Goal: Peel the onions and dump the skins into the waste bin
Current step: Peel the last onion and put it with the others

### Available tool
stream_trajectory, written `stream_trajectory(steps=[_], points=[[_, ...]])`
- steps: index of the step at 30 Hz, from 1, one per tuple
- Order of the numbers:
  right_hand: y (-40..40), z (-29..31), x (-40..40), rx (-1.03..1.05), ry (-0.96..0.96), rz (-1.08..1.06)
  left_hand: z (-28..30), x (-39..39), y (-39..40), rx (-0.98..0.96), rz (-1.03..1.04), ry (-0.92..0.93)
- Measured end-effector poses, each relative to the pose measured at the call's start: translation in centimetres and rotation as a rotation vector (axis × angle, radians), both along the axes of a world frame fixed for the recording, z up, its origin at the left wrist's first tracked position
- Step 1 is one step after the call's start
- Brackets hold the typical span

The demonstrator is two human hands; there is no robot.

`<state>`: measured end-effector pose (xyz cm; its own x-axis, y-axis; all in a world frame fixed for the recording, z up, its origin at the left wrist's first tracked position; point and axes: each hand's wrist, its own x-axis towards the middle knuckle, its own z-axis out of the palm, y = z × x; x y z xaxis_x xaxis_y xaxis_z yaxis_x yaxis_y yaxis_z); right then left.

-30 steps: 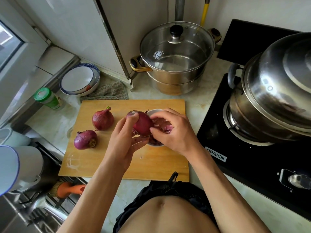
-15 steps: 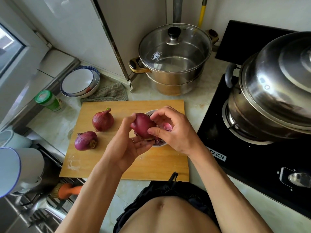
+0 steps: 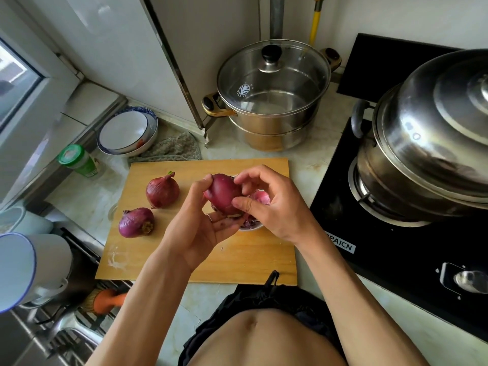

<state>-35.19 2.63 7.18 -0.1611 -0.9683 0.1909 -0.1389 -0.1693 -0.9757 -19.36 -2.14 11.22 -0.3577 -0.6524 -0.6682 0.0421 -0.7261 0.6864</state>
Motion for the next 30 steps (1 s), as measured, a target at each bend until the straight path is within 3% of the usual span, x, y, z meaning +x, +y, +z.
stream_trajectory(steps=[10,30], points=[[0.05,0.17,-0.19,0.007,-0.048,0.014,0.21,-0.12,-0.04,-0.005,-0.023,-0.001],[-0.47,-0.48,0.53,0.095,0.054,-0.023,-0.46,0.03,-0.46,0.037,0.090,0.006]])
